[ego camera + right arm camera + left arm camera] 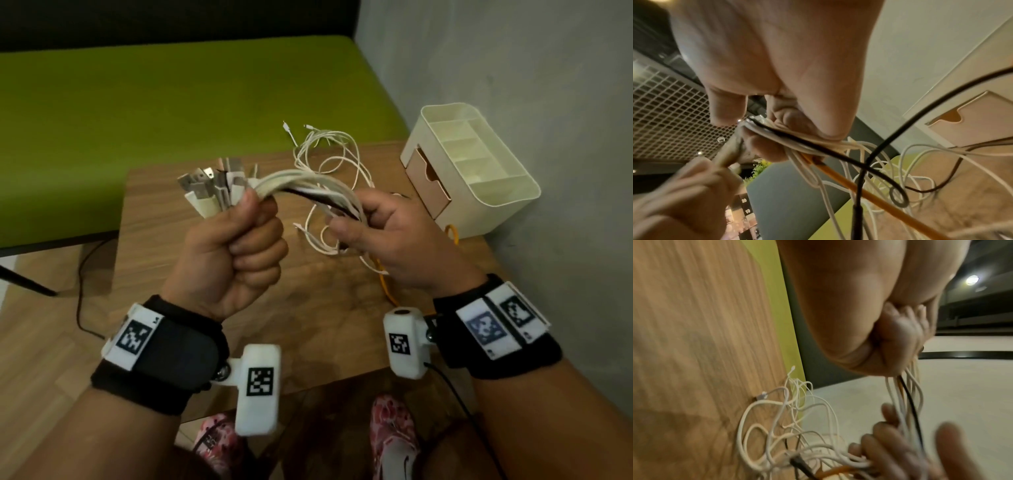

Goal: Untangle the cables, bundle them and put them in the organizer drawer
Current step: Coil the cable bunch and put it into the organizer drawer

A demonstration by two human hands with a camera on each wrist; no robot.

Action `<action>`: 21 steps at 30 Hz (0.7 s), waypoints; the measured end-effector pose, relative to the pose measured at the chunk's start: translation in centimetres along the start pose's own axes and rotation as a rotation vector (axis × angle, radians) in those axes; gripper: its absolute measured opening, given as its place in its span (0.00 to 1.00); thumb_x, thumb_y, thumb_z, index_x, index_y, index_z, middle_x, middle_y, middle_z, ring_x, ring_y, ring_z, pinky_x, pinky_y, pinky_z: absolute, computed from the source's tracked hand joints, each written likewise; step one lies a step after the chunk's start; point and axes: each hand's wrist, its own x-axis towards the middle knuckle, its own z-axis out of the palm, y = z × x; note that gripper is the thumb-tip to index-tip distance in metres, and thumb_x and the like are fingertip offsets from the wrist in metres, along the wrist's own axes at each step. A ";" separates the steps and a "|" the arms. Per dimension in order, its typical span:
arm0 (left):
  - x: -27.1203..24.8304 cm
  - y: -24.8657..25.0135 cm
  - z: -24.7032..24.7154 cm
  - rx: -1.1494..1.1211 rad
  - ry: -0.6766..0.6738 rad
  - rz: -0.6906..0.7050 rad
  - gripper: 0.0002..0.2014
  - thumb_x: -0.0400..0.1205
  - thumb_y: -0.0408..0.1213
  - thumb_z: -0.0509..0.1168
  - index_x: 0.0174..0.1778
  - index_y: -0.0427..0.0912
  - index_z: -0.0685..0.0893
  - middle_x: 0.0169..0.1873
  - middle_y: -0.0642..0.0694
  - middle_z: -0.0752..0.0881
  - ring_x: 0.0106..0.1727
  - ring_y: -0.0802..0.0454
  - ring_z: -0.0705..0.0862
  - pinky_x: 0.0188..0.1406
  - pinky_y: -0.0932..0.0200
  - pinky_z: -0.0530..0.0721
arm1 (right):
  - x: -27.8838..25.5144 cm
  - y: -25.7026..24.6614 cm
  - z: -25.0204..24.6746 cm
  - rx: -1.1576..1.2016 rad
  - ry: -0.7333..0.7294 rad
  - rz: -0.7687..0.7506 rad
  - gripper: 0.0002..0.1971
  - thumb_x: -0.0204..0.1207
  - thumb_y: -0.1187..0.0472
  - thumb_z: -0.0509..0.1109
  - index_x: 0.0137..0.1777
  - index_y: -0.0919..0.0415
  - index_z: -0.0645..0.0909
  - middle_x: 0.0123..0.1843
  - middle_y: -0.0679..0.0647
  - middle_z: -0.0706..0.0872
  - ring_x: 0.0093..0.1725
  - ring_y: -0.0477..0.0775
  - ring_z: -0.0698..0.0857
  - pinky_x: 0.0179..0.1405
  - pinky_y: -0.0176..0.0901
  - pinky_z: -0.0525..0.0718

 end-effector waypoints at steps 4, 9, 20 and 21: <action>0.7 -0.6 0.3 0.225 0.276 0.169 0.12 0.84 0.47 0.57 0.38 0.45 0.74 0.24 0.53 0.72 0.19 0.63 0.61 0.15 0.70 0.56 | -0.3 -1.0 0.9 0.192 0.053 0.043 0.14 0.85 0.51 0.61 0.40 0.43 0.83 0.31 0.49 0.75 0.32 0.49 0.72 0.33 0.43 0.73; 1.9 -2.3 0.4 0.295 0.395 0.241 0.15 0.83 0.45 0.60 0.60 0.39 0.79 0.42 0.47 0.82 0.20 0.61 0.67 0.18 0.68 0.64 | -0.3 -1.2 2.0 -0.005 0.148 0.061 0.14 0.88 0.50 0.60 0.49 0.55 0.84 0.29 0.47 0.76 0.30 0.50 0.74 0.31 0.56 0.75; 2.5 -3.5 1.8 0.296 0.456 0.236 0.33 0.79 0.48 0.65 0.73 0.26 0.71 0.28 0.50 0.78 0.22 0.59 0.71 0.22 0.63 0.63 | -0.7 -1.8 4.0 -0.011 0.118 0.048 0.14 0.86 0.57 0.63 0.43 0.62 0.84 0.29 0.46 0.86 0.30 0.37 0.86 0.31 0.23 0.76; 2.5 -3.5 1.9 0.313 0.472 0.241 0.34 0.79 0.48 0.66 0.73 0.24 0.70 0.29 0.48 0.76 0.23 0.58 0.70 0.23 0.62 0.61 | -0.7 -1.8 4.0 -0.016 0.117 0.051 0.14 0.86 0.57 0.63 0.42 0.60 0.84 0.26 0.41 0.84 0.28 0.35 0.84 0.29 0.22 0.74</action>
